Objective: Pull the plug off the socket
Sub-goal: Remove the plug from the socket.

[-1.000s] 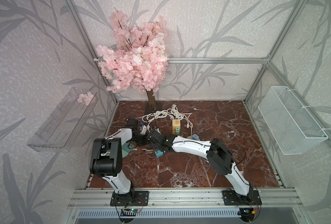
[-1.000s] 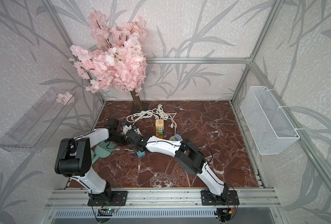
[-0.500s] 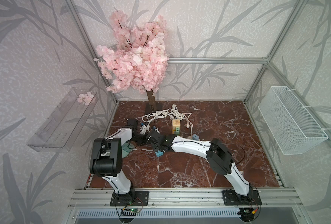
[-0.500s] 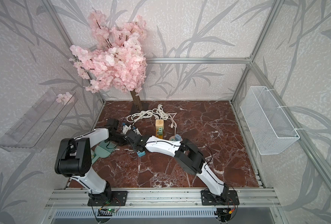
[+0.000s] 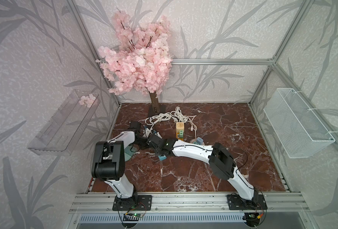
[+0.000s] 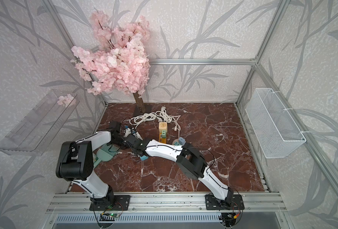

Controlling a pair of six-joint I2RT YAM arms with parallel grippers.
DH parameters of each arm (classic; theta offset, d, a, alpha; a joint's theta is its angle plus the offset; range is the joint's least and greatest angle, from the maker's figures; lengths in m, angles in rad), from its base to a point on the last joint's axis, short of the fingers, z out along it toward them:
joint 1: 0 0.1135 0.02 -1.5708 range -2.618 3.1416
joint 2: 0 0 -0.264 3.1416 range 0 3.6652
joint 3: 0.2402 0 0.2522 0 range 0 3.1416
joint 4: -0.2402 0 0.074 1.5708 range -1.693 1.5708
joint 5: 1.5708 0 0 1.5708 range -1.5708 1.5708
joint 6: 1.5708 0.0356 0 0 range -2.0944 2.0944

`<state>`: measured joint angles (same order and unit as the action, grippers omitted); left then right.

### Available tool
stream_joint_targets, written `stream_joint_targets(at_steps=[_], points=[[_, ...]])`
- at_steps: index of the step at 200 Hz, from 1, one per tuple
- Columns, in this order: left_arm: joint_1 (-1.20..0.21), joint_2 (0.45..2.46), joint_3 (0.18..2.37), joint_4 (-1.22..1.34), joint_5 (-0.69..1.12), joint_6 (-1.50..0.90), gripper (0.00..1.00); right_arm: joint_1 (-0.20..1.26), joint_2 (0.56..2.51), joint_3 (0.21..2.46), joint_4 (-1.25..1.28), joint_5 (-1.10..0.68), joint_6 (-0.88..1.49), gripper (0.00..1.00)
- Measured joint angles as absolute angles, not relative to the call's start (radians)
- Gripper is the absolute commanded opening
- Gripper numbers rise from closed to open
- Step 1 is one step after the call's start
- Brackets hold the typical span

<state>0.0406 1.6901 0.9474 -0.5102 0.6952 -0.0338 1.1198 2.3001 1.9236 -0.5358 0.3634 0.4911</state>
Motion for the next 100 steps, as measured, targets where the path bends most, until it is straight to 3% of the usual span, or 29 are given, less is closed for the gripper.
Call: stream_joint_targets(at_steps=[100], points=[[0.041, 1.69, 0.947, -0.51, 0.695, -0.033, 0.0, 1.074, 2.26, 1.867, -0.495, 0.241, 0.587, 0.0]])
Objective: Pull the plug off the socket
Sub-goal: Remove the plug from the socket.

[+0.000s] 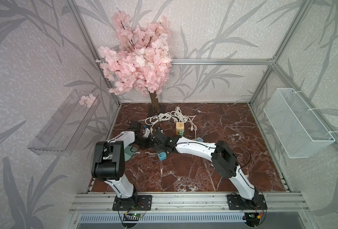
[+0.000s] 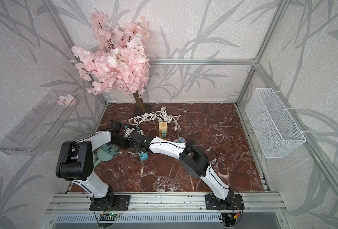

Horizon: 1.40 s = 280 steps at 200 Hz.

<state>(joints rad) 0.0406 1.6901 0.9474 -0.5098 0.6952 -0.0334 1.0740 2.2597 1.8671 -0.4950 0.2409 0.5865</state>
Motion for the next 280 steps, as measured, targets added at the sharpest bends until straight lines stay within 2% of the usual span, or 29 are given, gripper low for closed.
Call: stream_joint_targets(at_steps=[64, 125, 178, 223, 280], points=[[0.041, 1.69, 0.947, -0.51, 0.695, -0.033, 0.0, 1.083, 2.259, 1.881, -0.513, 0.265, 0.556, 0.0], [0.045, 1.691, 0.948, -0.509, 0.696, -0.03, 0.0, 1.139, 2.297, 2.094, -0.67, 0.352, 0.469, 0.0], [0.045, 1.691, 0.947, -0.508, 0.696, -0.029, 0.0, 1.146, 2.314, 2.112, -0.706, 0.386, 0.469, 0.0], [0.045, 1.674, 0.937, -0.5, 0.698, -0.026, 0.0, 1.131, 2.238, 1.956, -0.678, 0.376, 0.49, 0.0], [0.045, 1.51, 0.893, -0.536, 0.744, 0.028, 0.0, 1.072, 2.022, 1.704, -0.602, 0.319, 0.53, 0.0]])
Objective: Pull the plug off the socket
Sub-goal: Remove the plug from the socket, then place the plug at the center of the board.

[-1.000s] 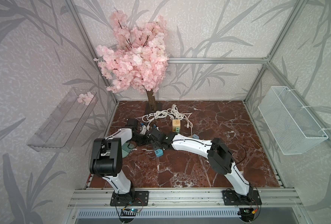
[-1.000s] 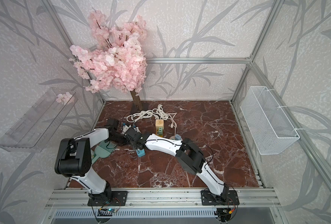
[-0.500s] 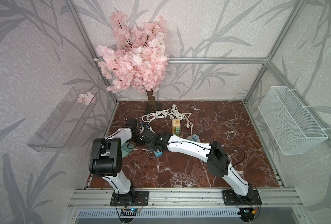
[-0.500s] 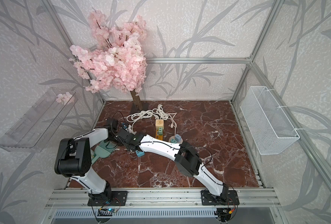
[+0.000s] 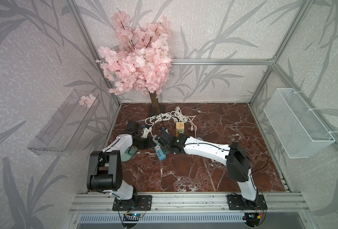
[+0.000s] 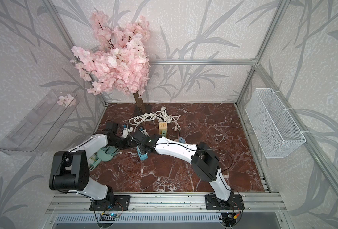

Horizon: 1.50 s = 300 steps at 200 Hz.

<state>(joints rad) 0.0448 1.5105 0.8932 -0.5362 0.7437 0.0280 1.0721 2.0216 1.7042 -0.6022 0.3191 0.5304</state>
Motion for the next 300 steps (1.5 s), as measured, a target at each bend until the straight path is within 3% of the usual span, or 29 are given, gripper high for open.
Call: stream_joint_targets(at_steps=[48, 75, 82, 88, 96, 109, 150, 208, 270, 300], points=[[0.045, 1.388, 0.9, -0.675, 0.769, 0.105, 0.04, 0.978, 1.791, 1.494, -0.538, 0.234, 0.557, 0.0], [0.045, 1.287, 0.959, -0.776, 0.761, 0.142, 0.14, 0.862, 1.619, 1.328, -0.485, 0.139, 0.581, 0.0], [0.045, 1.259, 0.98, -0.793, 0.754, 0.152, 0.29, 0.82, 1.568, 1.277, -0.467, 0.115, 0.59, 0.0], [0.045, 1.235, 0.995, -0.802, 0.744, 0.16, 0.51, 0.78, 1.523, 1.232, -0.451, 0.097, 0.602, 0.0], [0.045, 1.2, 1.007, -0.802, 0.725, 0.158, 0.72, 0.723, 1.468, 1.172, -0.428, 0.075, 0.619, 0.0], [0.045, 1.146, 1.008, -0.8, 0.691, 0.155, 0.87, 0.635, 1.394, 1.086, -0.396, 0.051, 0.65, 0.0], [0.047, 1.099, 0.982, -0.791, 0.581, 0.145, 0.9, 0.48, 1.273, 0.832, -0.272, 0.047, 0.77, 0.0], [0.051, 1.221, 0.891, -0.735, 0.521, 0.131, 0.9, 0.339, 1.356, 0.598, 0.066, 0.071, 0.953, 0.0], [0.052, 1.2, 0.852, -0.687, 0.527, 0.136, 0.9, 0.282, 1.642, 0.714, 0.375, 0.11, 1.007, 0.0], [0.052, 1.155, 0.821, -0.651, 0.525, 0.135, 0.9, 0.224, 1.809, 0.837, 0.465, 0.1, 1.044, 0.05]])
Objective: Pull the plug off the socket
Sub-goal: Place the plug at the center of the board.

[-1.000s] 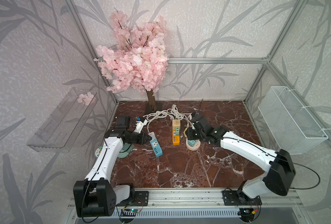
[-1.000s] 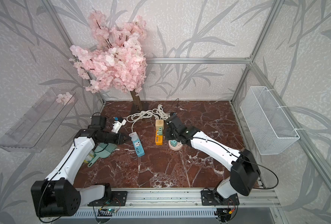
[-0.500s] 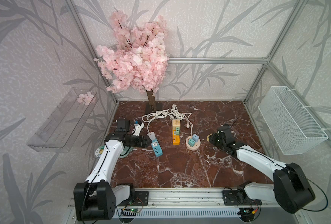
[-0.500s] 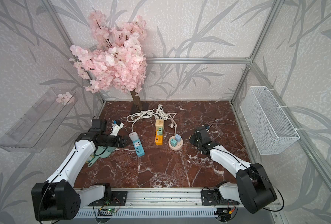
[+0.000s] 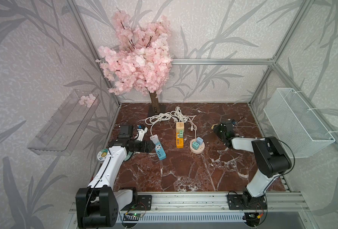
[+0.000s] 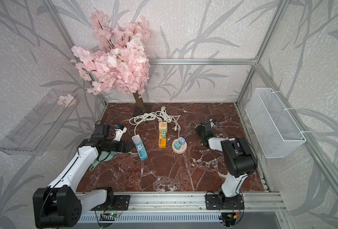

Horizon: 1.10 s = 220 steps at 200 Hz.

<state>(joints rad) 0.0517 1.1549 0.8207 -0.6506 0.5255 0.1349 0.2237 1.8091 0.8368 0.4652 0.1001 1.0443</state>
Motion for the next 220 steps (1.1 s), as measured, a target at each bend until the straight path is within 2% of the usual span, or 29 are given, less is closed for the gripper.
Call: stream_joint_targets(at_steps=[48, 73, 109, 138, 183, 220], points=[[0.052, 1.146, 0.812, -0.631, 0.525, 0.134, 0.9, 0.165, 2.001, 1.028, 0.475, 0.05, 1.081, 0.13], [0.052, 1.146, 0.812, -0.625, 0.524, 0.131, 0.9, 0.154, 2.049, 1.099, 0.458, 0.03, 1.081, 0.24], [0.052, 1.147, 0.812, -0.619, 0.523, 0.131, 0.9, 0.149, 2.067, 1.117, 0.453, 0.004, 1.093, 0.58], [0.052, 1.148, 0.812, -0.619, 0.52, 0.131, 0.9, 0.149, 2.057, 1.08, 0.471, -0.007, 1.096, 0.71], [0.052, 1.153, 0.812, -0.618, 0.516, 0.13, 0.9, 0.15, 1.966, 0.981, 0.455, -0.009, 1.099, 0.79], [0.052, 1.153, 0.812, -0.617, 0.501, 0.128, 0.9, 0.171, 1.828, 0.922, 0.298, -0.006, 1.047, 0.79]])
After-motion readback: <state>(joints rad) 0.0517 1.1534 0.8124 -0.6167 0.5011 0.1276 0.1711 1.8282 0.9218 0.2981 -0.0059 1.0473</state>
